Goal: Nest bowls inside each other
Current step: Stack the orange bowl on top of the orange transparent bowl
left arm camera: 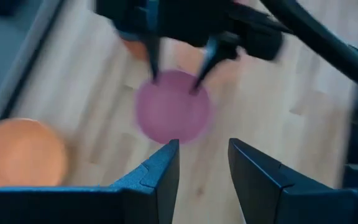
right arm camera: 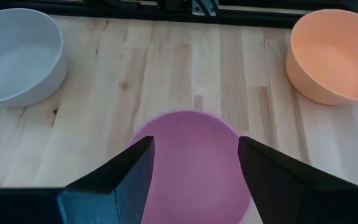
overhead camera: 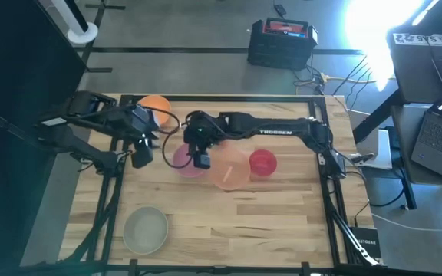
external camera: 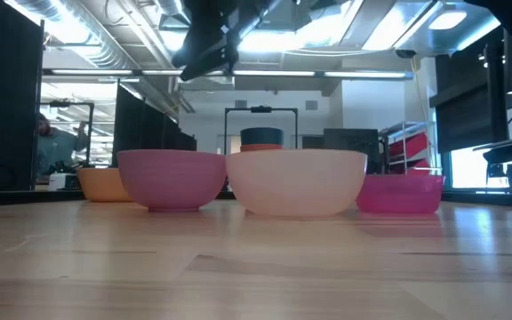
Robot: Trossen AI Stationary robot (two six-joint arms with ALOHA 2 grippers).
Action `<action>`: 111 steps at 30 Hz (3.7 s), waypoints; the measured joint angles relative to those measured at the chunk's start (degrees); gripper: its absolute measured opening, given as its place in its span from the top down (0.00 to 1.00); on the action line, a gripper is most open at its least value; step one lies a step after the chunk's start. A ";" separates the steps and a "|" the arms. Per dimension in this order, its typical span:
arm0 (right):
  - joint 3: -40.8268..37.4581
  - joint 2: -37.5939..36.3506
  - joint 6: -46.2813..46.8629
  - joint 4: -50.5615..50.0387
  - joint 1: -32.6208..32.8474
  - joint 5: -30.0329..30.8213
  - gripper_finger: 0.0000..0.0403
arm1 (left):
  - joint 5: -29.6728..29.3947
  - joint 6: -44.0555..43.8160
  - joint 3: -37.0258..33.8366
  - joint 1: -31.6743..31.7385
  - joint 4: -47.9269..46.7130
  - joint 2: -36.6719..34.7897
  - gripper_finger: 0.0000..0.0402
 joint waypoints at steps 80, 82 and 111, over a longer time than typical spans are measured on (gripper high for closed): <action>-31.62 -74.71 28.50 -42.12 1.08 31.79 0.46 | -0.28 -0.29 -3.06 -4.14 8.73 21.25 1.00; -34.38 -76.15 28.49 -40.26 1.08 30.77 0.46 | -0.59 -0.18 1.62 -6.66 8.63 26.22 1.00; -39.58 -78.23 29.55 -38.18 1.06 27.88 0.46 | -2.96 22.00 25.88 -5.64 12.26 59.76 1.00</action>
